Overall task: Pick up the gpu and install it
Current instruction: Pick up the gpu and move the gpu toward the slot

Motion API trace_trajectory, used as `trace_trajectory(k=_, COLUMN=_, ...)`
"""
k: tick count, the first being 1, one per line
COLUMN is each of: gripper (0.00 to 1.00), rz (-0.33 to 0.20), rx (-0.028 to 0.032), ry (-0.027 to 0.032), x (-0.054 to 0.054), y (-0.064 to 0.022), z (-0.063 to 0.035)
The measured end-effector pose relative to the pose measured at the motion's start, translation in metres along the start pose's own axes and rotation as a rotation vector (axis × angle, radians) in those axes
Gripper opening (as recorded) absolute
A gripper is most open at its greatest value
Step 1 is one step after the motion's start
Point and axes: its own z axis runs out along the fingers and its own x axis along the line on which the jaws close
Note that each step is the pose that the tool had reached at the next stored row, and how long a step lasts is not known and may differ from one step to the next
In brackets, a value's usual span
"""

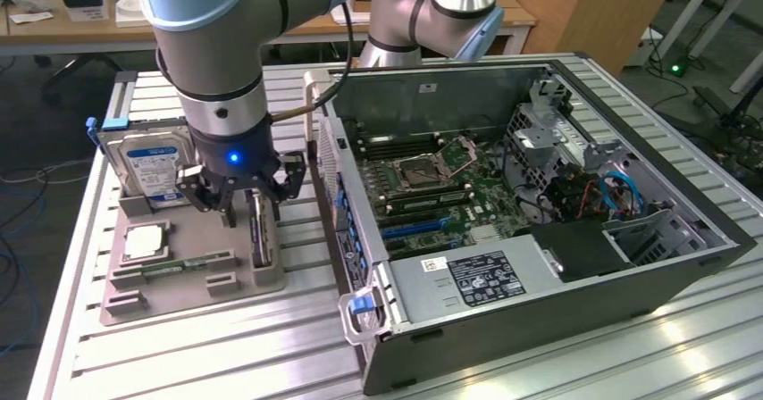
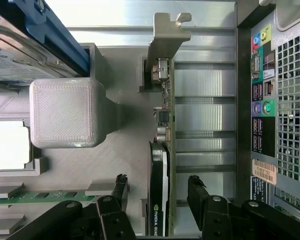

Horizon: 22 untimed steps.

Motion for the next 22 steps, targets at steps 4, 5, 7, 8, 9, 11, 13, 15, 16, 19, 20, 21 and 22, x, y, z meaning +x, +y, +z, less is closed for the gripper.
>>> trace_trajectory(k=4, gripper=0.60, rz=0.000, rx=0.0000, ry=0.0000, x=0.0000, y=0.0000, z=0.0000)
trace_trajectory(k=5, gripper=0.60, rz=0.000, rx=0.0000, ry=0.0000, x=0.0000, y=0.0000, z=0.0000)
trace_trajectory(k=7, gripper=0.60, rz=0.000, rx=0.0000, ry=0.0000, x=0.0000, y=0.0000, z=0.0000)
trace_trajectory(k=8, gripper=0.60, rz=0.000, rx=0.0000, ry=0.0000, x=0.0000, y=0.0000, z=0.0000)
trace_trajectory(k=9, gripper=0.60, rz=0.000, rx=-0.0001, ry=0.0000, x=0.0000, y=0.0000, z=0.0000)
trace_trajectory(k=11, gripper=0.60, rz=0.000, rx=0.0000, ry=0.0000, x=0.0000, y=0.0002, z=0.0000)
trace_trajectory(k=13, gripper=0.60, rz=0.000, rx=0.0001, ry=0.0000, x=0.0001, y=0.0036, z=0.0005)
trace_trajectory(k=15, gripper=0.60, rz=0.000, rx=-0.0001, ry=-0.0001, x=0.0002, y=0.0051, z=0.0008)
trace_trajectory(k=16, gripper=0.60, rz=0.000, rx=-0.0001, ry=0.0000, x=0.0002, y=0.0051, z=0.0009)
trace_trajectory(k=19, gripper=0.60, rz=0.000, rx=0.0000, ry=-0.0001, x=0.0002, y=0.0061, z=0.0025)
trace_trajectory(k=20, gripper=0.60, rz=0.000, rx=-0.0001, ry=-0.0001, x=0.0002, y=0.0061, z=0.0033)
trace_trajectory(k=21, gripper=0.60, rz=0.000, rx=0.0000, ry=0.0000, x=0.0002, y=0.0063, z=0.0041)
trace_trajectory(k=22, gripper=0.60, rz=0.000, rx=0.0000, ry=0.0000, x=0.0003, y=0.0066, z=0.0049)
